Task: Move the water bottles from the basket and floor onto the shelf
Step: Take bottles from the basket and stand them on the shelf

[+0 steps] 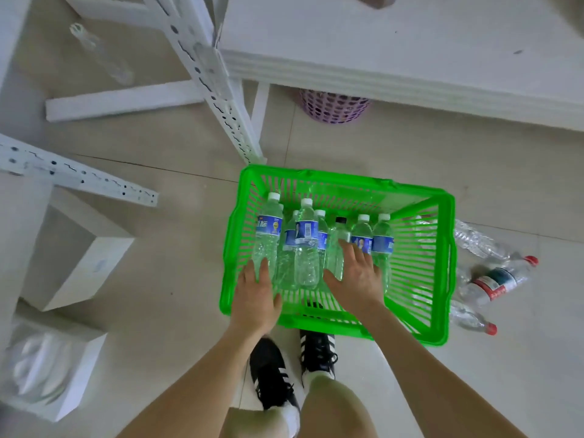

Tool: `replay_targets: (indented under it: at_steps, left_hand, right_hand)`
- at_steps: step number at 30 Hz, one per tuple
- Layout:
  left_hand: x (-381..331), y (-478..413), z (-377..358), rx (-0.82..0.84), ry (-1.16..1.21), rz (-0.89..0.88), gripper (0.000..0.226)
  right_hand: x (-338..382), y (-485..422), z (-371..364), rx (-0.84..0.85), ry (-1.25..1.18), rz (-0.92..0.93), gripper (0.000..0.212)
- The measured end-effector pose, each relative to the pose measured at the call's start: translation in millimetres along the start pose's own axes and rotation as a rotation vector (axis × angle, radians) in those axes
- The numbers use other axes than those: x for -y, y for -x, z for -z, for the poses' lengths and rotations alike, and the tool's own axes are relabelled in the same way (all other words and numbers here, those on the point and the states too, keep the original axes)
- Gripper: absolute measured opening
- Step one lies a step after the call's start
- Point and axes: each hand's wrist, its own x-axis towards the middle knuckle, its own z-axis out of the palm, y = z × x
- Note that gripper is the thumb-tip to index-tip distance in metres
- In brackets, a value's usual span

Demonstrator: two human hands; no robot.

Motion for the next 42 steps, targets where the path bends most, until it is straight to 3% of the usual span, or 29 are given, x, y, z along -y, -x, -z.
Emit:
replay_targets:
  at_steps: [6,13,19,24,30,37,42]
  left_hand:
    - [9.5,-72.0,-46.2,-0.018,0.162,0.135,0.088]
    - [4.3,-119.7,-71.6,-0.173,0.214,0.252,0.086]
    - [10.5,-141.4,-83.7,-0.100,0.375,0.235,0.083]
    - [11.5,-137.5,-87.9,-0.178,0.411,0.232,0.072]
    - [15.1,-136.2,-85.1,-0.111,0.510,0.262,0.069]
    - [19.9,-117.2,-82.4,0.043,0.637,0.304,0.061]
    - [17.1,-91.3,-70.3,0.101,0.827,0.393,0.088]
  right_hand:
    - [-12.9,-72.8,-69.8,0.102,-0.238,-0.047,0.076]
    - [-18.8,-138.1,-104.8,0.111,-0.544,-0.160,0.075]
    - [-9.2,-173.7,-118.2,0.111,-0.455,-0.196,0.081]
    - [0.7,-182.2,-116.7,0.099,-0.422,-0.275,0.085]
    - [-9.7,-173.0,-113.4,0.049,-0.621,-0.316,0.071]
    - [-31.3,-147.1,-105.3,0.134,-1.016,-0.340,0.053]
    - [-35.0,-122.2,-92.9,0.171,-1.139,-0.346,0.050]
